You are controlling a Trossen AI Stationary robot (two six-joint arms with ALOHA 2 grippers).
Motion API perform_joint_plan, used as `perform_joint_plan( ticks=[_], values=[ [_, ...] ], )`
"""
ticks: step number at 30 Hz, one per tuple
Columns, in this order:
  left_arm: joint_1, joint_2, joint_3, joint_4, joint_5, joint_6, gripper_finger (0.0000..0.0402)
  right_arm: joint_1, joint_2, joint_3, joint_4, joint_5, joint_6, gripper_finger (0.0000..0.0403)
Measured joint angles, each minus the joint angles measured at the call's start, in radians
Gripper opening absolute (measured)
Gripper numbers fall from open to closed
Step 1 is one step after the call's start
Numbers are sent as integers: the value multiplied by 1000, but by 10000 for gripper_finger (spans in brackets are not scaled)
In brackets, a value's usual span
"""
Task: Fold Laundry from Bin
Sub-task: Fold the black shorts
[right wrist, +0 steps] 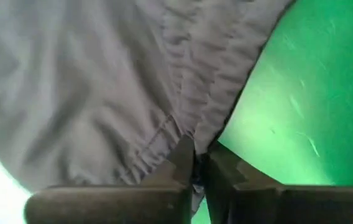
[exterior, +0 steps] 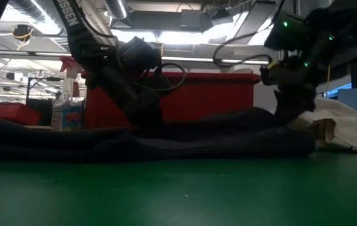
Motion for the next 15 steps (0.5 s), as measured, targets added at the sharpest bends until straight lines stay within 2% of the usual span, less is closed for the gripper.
perform_joint_plan(
  ticks=[4, 7, 11, 15],
  values=[
    [1, 0, 0, 0, 0, 0, 180, 0, 0, -10, -8, 7, 2, 92],
    [3, -6, 10, -21, -1, -1, 180, 0, -9, 20, -24, -39, -13, 155],
    [-1, -57, 64, -137, 1, -29, 180, 0, -55, 103, -85, -91, -43, 235],
    [-18, -146, 73, -314, 12, -64, 180, 0, -106, 160, -114, -51, -93, 290]
  ],
)
